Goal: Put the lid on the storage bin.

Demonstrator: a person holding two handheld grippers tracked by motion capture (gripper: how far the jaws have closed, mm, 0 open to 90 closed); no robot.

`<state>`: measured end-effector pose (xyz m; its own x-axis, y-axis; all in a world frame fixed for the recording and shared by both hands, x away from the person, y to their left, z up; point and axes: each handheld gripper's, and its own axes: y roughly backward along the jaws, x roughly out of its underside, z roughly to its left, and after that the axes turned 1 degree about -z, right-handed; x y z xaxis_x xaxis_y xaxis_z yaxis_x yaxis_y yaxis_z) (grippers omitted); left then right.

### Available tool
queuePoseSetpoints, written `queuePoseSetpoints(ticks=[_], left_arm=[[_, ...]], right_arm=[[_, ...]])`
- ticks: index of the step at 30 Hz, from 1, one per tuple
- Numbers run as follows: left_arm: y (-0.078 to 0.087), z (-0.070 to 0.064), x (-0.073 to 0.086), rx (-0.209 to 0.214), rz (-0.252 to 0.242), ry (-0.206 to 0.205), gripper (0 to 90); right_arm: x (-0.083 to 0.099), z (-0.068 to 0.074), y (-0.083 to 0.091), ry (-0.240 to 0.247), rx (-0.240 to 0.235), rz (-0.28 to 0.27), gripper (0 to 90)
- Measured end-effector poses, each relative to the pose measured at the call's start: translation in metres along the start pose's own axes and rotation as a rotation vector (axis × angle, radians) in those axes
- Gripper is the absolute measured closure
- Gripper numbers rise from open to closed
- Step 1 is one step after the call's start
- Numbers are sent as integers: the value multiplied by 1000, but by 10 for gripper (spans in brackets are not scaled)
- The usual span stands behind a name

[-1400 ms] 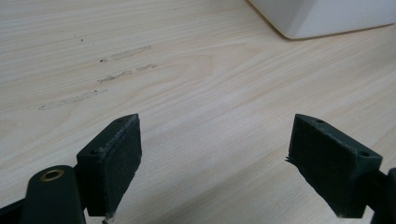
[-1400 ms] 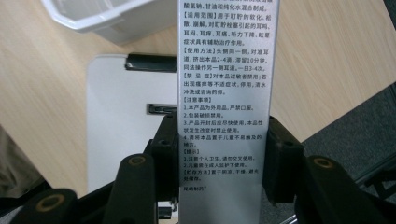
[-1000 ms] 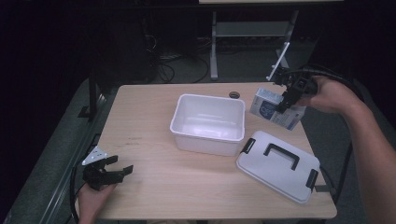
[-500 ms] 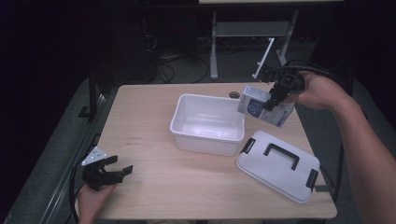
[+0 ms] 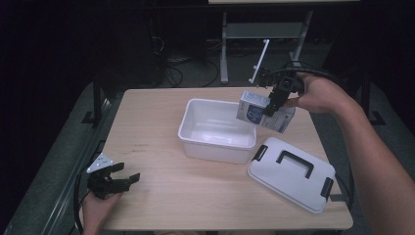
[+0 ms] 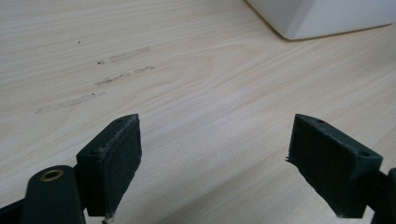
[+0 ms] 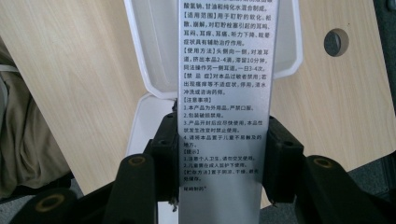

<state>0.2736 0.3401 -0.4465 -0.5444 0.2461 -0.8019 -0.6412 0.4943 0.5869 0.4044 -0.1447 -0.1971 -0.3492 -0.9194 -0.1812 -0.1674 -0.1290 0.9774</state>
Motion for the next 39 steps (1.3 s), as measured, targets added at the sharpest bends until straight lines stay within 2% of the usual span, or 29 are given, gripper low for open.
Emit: queuePoseSetpoints(ticks=[10, 19, 39], left_arm=[[0, -1, 0, 2, 2, -3, 164], [1, 0, 0, 2, -5, 4, 164], [4, 1, 2, -5, -6, 8, 164]], right_arm=[[-15, 9, -2, 29, -9, -2, 554], [-31, 16, -12, 63, -21, 5, 554], [-59, 25, -31, 105, -41, 15, 554]])
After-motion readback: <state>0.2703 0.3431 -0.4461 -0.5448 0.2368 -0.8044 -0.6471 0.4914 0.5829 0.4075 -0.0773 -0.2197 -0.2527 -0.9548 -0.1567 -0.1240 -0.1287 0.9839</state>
